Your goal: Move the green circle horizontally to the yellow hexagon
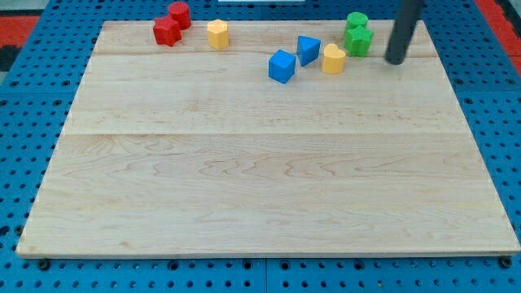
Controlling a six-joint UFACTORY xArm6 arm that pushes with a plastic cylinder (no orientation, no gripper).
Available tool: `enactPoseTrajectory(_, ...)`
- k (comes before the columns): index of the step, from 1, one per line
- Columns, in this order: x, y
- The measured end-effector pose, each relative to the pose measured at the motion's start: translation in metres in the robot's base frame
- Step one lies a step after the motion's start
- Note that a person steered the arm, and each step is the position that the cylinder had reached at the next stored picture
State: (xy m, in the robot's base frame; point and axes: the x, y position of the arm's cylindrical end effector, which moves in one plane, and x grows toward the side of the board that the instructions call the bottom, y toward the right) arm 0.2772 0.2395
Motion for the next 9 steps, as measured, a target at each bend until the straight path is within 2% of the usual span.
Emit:
enactPoseTrajectory(1, -0.039, -0.001)
enactPoseTrajectory(3, -0.08, -0.083)
enactPoseTrajectory(4, -0.086, -0.115)
enactPoseTrajectory(6, -0.085, -0.123)
enactPoseTrajectory(9, -0.084, -0.166)
